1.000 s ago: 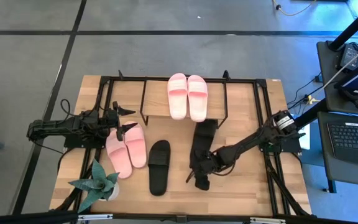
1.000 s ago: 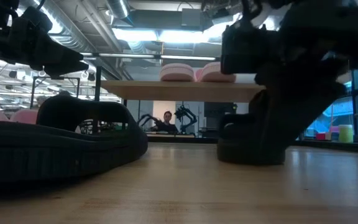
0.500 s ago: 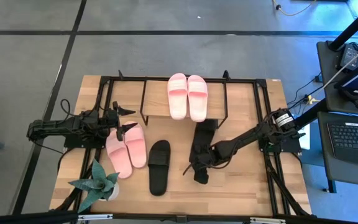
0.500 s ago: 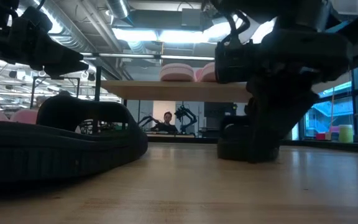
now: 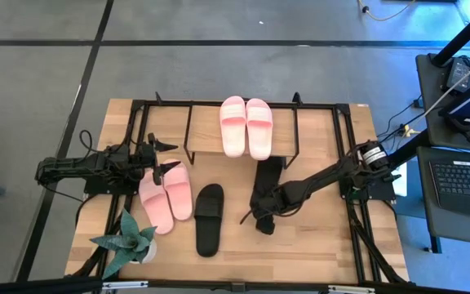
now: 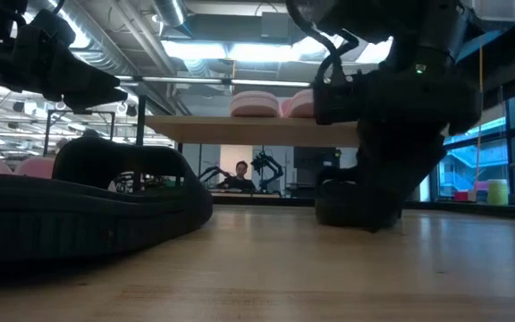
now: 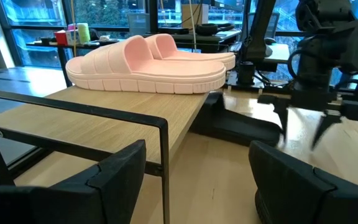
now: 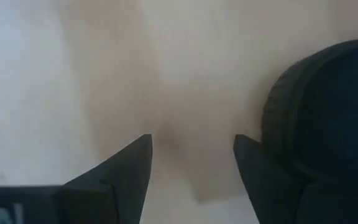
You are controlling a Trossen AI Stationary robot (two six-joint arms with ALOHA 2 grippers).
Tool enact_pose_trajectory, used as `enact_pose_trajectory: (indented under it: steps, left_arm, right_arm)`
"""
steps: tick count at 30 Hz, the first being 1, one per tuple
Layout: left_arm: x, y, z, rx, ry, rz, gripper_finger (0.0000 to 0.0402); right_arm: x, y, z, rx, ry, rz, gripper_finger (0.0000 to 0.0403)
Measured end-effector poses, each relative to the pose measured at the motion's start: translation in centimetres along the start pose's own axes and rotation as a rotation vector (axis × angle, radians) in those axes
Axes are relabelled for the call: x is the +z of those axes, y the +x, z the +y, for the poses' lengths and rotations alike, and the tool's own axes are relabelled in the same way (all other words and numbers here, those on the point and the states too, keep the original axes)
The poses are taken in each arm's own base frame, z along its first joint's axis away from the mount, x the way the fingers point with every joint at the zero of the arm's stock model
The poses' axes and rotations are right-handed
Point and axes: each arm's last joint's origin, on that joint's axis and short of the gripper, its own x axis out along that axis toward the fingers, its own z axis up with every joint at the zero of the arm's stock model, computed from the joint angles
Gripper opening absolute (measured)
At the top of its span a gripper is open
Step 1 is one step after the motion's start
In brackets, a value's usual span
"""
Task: Pick and place slides into the shelf
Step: Put the black slide under the shelf
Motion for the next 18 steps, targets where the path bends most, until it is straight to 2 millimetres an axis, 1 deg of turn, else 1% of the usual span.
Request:
enact_pose_trajectory:
  steps: [6,10,14,18]
  left_arm:
    - [0.0,0.0,0.0,0.000,-0.002,0.004,0.0276]
    - [0.0,0.0,0.0,0.000,-0.003,0.004,0.0276]
    - [0.0,0.0,0.0,0.000,-0.003,0.005,0.0276]
    - [0.0,0.0,0.0,0.000,-0.003,0.005,0.0276]
  right_arm:
    - [-0.1,-2.3,-0.8,-0.100,0.002,-0.036,0.0232]
    - [-0.3,-2.7,-1.3,-0.128,0.007,-0.006,0.0232]
    - [-0.8,-2.7,-1.8,-0.197,0.032,0.033,0.0232]
    - [-1.2,-2.6,-2.1,-0.223,0.047,0.048,0.0232]
